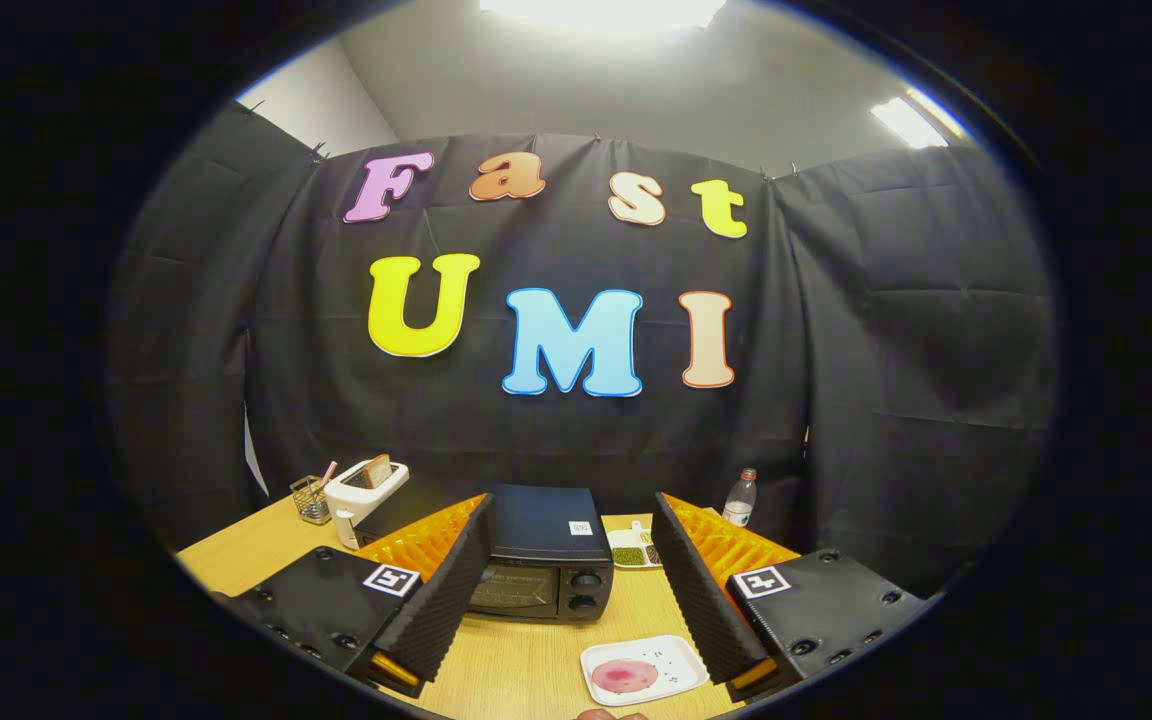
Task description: Open the toaster oven, put the food inside, and close the toaster oven door.
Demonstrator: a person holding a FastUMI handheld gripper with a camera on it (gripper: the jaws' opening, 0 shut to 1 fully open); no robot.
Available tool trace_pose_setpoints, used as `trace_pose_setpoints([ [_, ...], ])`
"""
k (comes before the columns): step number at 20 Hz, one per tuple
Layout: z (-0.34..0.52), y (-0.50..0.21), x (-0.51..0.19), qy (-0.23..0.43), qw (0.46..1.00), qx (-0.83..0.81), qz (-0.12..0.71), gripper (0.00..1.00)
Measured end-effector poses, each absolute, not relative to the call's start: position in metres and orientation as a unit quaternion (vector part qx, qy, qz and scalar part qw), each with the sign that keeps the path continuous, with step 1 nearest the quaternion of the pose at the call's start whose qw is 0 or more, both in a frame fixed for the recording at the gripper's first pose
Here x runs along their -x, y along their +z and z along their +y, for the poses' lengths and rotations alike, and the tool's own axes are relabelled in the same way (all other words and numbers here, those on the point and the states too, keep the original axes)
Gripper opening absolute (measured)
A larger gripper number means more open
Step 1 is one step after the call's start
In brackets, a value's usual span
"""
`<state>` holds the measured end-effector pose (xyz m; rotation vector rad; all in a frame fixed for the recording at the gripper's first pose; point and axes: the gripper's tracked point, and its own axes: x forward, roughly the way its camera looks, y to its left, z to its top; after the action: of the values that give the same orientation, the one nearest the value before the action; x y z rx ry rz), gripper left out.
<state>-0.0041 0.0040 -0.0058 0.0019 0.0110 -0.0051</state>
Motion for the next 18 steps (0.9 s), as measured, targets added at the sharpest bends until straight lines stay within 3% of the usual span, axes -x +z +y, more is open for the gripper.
trace_pose_setpoints([
  [18, 0.029, -0.007, -0.011, 0.004, 1.0, 0.0, 0.027, 0.98],
])
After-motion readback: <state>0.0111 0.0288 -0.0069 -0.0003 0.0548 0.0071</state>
